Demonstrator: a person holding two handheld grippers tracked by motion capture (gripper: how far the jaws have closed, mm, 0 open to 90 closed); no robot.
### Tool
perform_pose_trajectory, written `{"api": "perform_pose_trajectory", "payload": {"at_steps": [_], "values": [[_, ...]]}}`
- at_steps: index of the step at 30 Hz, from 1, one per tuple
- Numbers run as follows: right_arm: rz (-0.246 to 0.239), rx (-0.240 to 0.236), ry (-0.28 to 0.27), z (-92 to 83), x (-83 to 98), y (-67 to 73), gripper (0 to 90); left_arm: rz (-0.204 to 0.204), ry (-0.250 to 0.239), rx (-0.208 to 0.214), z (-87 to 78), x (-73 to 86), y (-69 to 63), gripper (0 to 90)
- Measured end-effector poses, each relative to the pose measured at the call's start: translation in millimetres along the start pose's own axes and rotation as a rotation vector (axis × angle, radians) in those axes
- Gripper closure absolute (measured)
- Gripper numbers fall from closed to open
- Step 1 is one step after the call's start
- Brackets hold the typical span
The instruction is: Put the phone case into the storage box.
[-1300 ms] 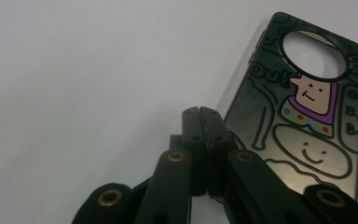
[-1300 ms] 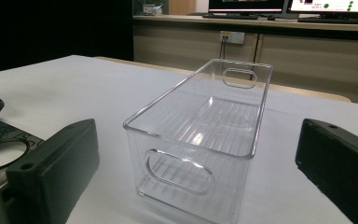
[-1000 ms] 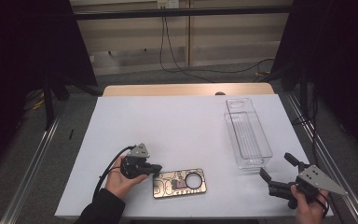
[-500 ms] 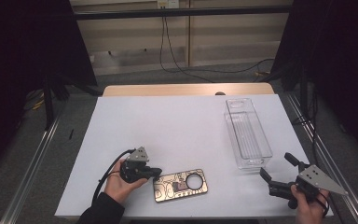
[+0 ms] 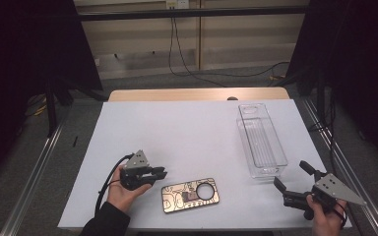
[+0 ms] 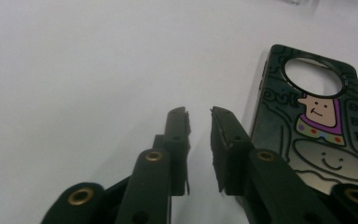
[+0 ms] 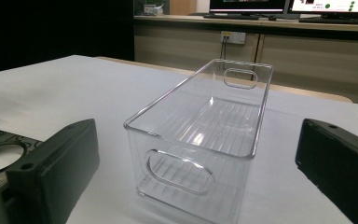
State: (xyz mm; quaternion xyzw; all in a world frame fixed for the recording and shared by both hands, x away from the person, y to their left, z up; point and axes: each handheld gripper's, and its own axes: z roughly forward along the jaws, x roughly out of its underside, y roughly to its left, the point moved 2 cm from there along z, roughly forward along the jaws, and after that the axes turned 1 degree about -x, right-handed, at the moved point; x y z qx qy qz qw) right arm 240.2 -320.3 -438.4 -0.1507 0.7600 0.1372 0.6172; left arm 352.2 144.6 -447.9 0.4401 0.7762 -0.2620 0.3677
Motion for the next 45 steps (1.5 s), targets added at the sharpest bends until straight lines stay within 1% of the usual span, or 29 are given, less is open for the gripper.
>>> {"api": "perform_pose_trajectory", "payload": {"at_steps": [3, 4, 5, 7, 8, 9, 11, 13, 14, 17, 19, 20, 21, 23, 25, 27, 28, 29, 30, 31, 33, 35, 37, 40, 41, 42, 44, 45], "values": [[0.002, 0.003, -0.001, -0.2, -0.1, -0.3, 0.0, 0.006, -0.030, -0.009, -1.5, -2.2, -2.2, 65.6], [0.003, 0.004, -0.002, -0.4, -0.1, -0.3, 0.0, 0.014, -0.033, -0.019, -3.6, -3.3, -2.1, 63.4], [0.002, 0.003, -0.002, -0.4, -0.2, -0.4, 0.0, 0.004, -0.041, -0.016, -4.2, -3.9, -2.7, 59.8], [0.002, 0.002, -0.002, -0.4, -0.1, -0.4, 0.0, 0.007, -0.053, -0.031, -7.8, -4.9, -3.4, 50.9], [0.001, 0.002, -0.001, -0.4, 0.0, -0.4, 0.0, 0.016, -0.057, -0.040, -9.7, -5.0, -3.6, 49.1], [0.002, 0.002, -0.002, -0.5, -0.2, -0.4, 0.0, 0.015, -0.063, -0.049, -11.5, -5.1, -4.6, 45.6], [0.004, 0.002, -0.002, -0.5, -0.1, -0.5, 0.0, 0.015, -0.060, -0.069, -14.0, -5.1, -5.4, 32.3], [0.003, 0.002, -0.002, -0.5, -0.2, -0.5, 0.0, 0.009, -0.071, -0.092, -16.8, -5.1, -6.5, 22.7], [0.003, 0.002, -0.003, -0.4, -0.3, -0.4, 0.0, 0.002, -0.083, -0.102, -18.9, -5.4, -6.9, 19.6], [0.004, -0.002, -0.005, -0.3, -0.5, 0.0, 0.0, -0.008, -0.122, -0.111, -27.3, -8.2, -7.2, 13.7], [-0.001, -0.002, -0.009, -0.5, -0.9, 0.0, 0.0, -0.047, -0.143, -0.097, -31.5, -9.3, -7.0, 6.9], [-0.001, -0.002, -0.008, -0.5, -0.8, -0.1, 0.0, -0.050, -0.148, -0.088, -33.3, -9.3, -7.1, 5.4], [0.001, -0.002, -0.007, -0.4, -0.6, -0.3, 0.0, -0.049, -0.144, -0.079, -34.4, -9.2, -8.5, 4.8], [0.003, -0.002, -0.007, -0.2, -0.6, -0.3, 0.0, -0.032, -0.137, -0.088, -35.2, -8.7, -11.9, 5.3], [0.002, -0.003, -0.007, -0.2, -0.7, -0.1, 0.0, -0.022, -0.135, -0.065, -34.9, -8.7, -17.6, 5.1], [0.001, -0.003, -0.008, -0.2, -0.8, 0.0, 0.0, -0.012, -0.139, -0.021, -34.5, -9.7, -22.8, 4.9], [0.002, -0.003, -0.007, -0.1, -0.7, 0.0, 0.0, -0.023, -0.139, -0.001, -34.2, -10.3, -25.3, 4.9], [0.003, -0.002, -0.008, 0.0, -0.7, 0.1, 0.0, -0.025, -0.139, 0.020, -33.7, -10.8, -27.3, 4.9], [0.003, -0.002, -0.008, 0.0, -0.7, 0.1, 0.0, -0.018, -0.129, 0.026, -33.1, -11.5, -28.9, 5.1], [0.001, -0.004, -0.007, 0.0, -0.8, 0.1, 0.0, -0.014, -0.114, 0.024, -32.0, -12.0, -30.8, 6.0], [0.000, -0.004, -0.008, 0.3, -0.8, 0.3, 0.0, -0.008, -0.101, 0.030, -28.4, -12.0, -33.1, 6.0], [-0.001, -0.004, -0.008, 0.6, -0.8, 0.1, 0.0, 0.000, -0.076, 0.047, -23.4, -12.1, -34.5, 5.2], [-0.001, -0.005, -0.008, 0.8, -0.8, 0.1, 0.0, -0.002, -0.041, 0.081, -17.7, -13.0, -36.2, 5.0], [-0.003, -0.008, -0.008, 0.6, -1.0, 0.2, 0.0, 0.021, -0.022, 0.073, -14.4, -19.7, -40.1, 5.2], [-0.002, -0.006, -0.010, 0.7, -1.1, 0.2, 0.0, 0.016, -0.026, 0.078, -13.6, -22.0, -40.9, 5.2], [-0.003, -0.008, -0.009, 0.6, -1.1, 0.2, 0.0, 0.019, -0.021, 0.093, -12.6, -25.1, -41.5, 5.2], [-0.001, -0.009, -0.010, 0.9, -1.0, 0.5, 0.0, 0.030, -0.001, 0.108, -8.6, -29.5, -44.9, 5.2], [-0.003, -0.011, -0.011, 1.1, -1.1, 0.8, 0.0, 0.036, 0.021, 0.122, -5.9, -30.7, -46.7, 5.2]]}}
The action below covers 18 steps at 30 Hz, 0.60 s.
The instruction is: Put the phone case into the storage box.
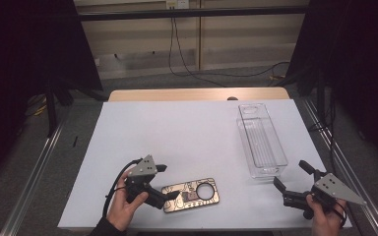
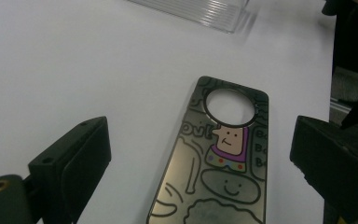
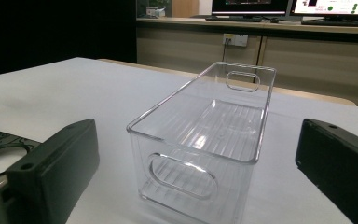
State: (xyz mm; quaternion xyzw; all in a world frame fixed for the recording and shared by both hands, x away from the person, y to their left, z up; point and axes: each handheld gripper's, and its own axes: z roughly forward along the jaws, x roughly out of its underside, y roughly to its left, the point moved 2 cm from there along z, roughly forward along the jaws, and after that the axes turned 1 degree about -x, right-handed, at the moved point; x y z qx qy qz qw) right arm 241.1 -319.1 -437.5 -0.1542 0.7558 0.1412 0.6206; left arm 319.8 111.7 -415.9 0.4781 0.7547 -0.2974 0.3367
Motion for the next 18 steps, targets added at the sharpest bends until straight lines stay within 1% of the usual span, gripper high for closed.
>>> {"api": "perform_pose_trajectory", "payload": {"at_steps": [1, 2, 4, 6, 7, 9, 10, 11, 12, 13, 15, 18], "values": [[-0.001, 0.000, 0.001, 0.0, -0.1, 0.3, 0.0, 0.012, 0.036, 0.003, 3.1, -0.7, -1.2, 5.3], [-0.002, -0.001, 0.001, 0.1, -0.1, 0.5, 0.0, 0.014, 0.052, 0.004, 7.6, -0.4, -2.3, 5.6], [-0.002, -0.002, 0.000, 0.1, -0.2, 0.6, 0.0, 0.015, 0.082, 0.030, 14.7, 0.8, -3.4, 5.9], [-0.002, 0.000, 0.001, -0.2, -0.3, 0.5, 0.0, 0.022, 0.110, 0.032, 19.9, 2.5, -3.8, 5.9], [-0.003, -0.001, 0.001, -0.3, -0.3, 0.5, 0.0, 0.029, 0.123, 0.040, 21.8, 2.9, -3.9, 5.9], [-0.002, -0.002, 0.001, -0.2, -0.3, 0.5, 0.0, 0.033, 0.151, 0.033, 25.3, 3.2, -4.2, 5.9], [-0.003, -0.002, 0.001, 0.0, -0.2, 0.3, 0.0, 0.034, 0.165, 0.041, 27.0, 3.2, -5.0, 5.9], [-0.003, -0.003, 0.002, 0.1, -0.2, 0.2, 0.0, 0.048, 0.180, 0.033, 28.5, 2.8, -5.8, 6.0], [-0.003, -0.003, 0.002, 0.1, -0.2, 0.2, 0.0, 0.065, 0.205, 0.035, 30.2, 2.0, -6.7, 6.6], [-0.003, -0.003, 0.001, 0.2, -0.2, 0.3, 0.0, 0.070, 0.215, 0.046, 31.9, 0.5, -7.6, 7.2], [-0.002, -0.003, 0.002, 0.6, -0.2, 0.6, 0.0, 0.055, 0.214, 0.078, 34.1, -3.2, -8.2, 7.1], [-0.005, -0.006, 0.001, 0.7, -0.5, 1.4, 0.0, 0.082, 0.234, 0.069, 38.0, -7.4, -10.2, 7.1]]}}
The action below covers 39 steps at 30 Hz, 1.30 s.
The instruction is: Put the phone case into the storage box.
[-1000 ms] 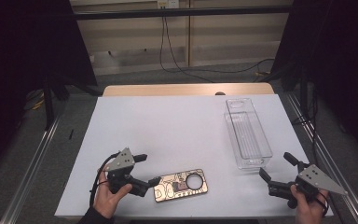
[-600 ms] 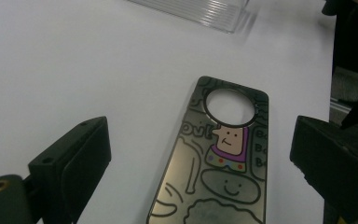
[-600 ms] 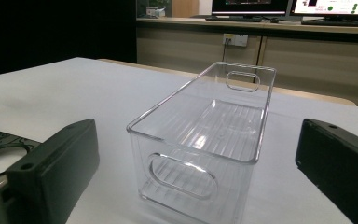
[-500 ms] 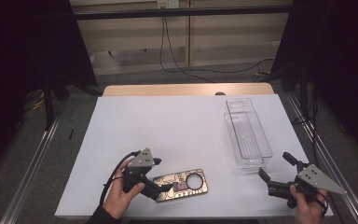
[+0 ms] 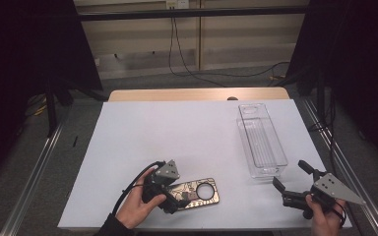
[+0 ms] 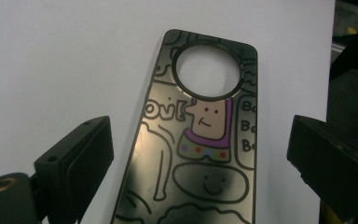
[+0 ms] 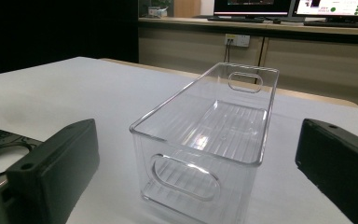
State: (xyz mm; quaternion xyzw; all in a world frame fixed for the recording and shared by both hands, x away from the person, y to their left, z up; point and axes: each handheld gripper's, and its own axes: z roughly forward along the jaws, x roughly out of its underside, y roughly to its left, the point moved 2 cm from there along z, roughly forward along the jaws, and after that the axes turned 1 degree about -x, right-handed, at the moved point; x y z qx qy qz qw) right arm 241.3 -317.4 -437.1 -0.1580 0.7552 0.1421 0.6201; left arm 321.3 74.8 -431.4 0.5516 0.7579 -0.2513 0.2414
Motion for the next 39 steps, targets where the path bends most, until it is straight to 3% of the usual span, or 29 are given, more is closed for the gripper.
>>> {"api": "perform_pose_trajectory", "payload": {"at_steps": [3, 6, 13, 16, 24, 28, 39], "values": [[-0.004, -0.006, 0.002, 0.6, 0.2, 0.0, 0.0, 0.025, 0.024, 0.012, 4.6, -3.5, 0.4, 5.6], [-0.003, -0.004, 0.002, 0.6, 0.2, -0.4, 0.0, 0.067, 0.079, 0.001, 13.1, -7.5, 0.2, 8.1], [-0.002, -0.004, 0.003, 0.5, 0.3, -0.5, 0.0, 0.060, 0.114, 0.031, 26.0, -15.1, 3.7, 5.6], [-0.007, -0.007, 0.005, 0.7, 0.5, -0.8, 0.0, 0.054, 0.116, 0.019, 30.1, -13.8, 3.4, 4.8], [-0.012, -0.010, 0.004, 0.4, -0.1, 0.6, 0.0, 0.086, 0.192, 0.022, 44.9, -10.9, -1.6, 3.7], [-0.016, -0.013, 0.005, 1.1, -0.1, 1.0, 0.0, 0.124, 0.197, 0.012, 45.8, -10.1, -2.1, 5.1], [-0.012, -0.010, 0.006, 1.1, 0.3, 0.7, 0.0, 0.101, 0.163, 0.005, 46.8, -6.4, -2.4, 3.5]]}}
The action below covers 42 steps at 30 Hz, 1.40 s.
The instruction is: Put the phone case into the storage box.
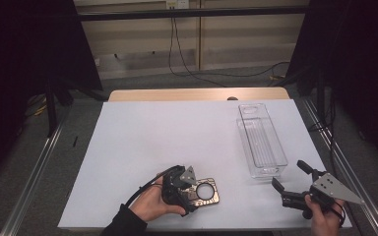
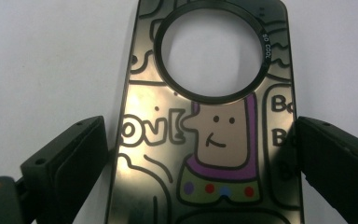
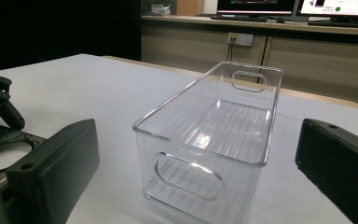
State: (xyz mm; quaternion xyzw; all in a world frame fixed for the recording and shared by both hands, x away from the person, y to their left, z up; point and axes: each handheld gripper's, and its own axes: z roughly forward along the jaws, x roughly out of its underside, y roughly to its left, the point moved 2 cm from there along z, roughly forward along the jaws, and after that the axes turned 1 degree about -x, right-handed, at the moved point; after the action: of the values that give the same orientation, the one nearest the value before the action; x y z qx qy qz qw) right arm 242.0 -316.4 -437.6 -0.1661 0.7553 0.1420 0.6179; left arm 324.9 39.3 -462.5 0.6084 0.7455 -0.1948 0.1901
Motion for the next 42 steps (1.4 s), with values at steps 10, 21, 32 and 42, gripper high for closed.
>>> {"api": "perform_pose_trajectory", "payload": {"at_steps": [10, 21, 32, 42], "values": [[0.004, 0.001, 0.003, 0.0, 0.3, -0.7, 0.0, 0.015, 0.012, 0.001, -3.5, -1.4, -1.1, 11.4], [0.003, 0.003, 0.002, -0.2, 0.3, -1.1, 0.0, -0.020, -0.013, -0.003, -3.9, -0.3, -0.7, 12.1], [0.003, 0.002, 0.002, -0.4, 0.3, -1.0, 0.0, -0.040, -0.039, -0.009, -5.3, 1.0, -0.5, 12.3], [0.002, 0.001, 0.000, -0.5, 0.2, -1.2, 0.0, -0.137, -0.206, -0.054, -26.7, 1.7, 12.5, 12.3]]}}
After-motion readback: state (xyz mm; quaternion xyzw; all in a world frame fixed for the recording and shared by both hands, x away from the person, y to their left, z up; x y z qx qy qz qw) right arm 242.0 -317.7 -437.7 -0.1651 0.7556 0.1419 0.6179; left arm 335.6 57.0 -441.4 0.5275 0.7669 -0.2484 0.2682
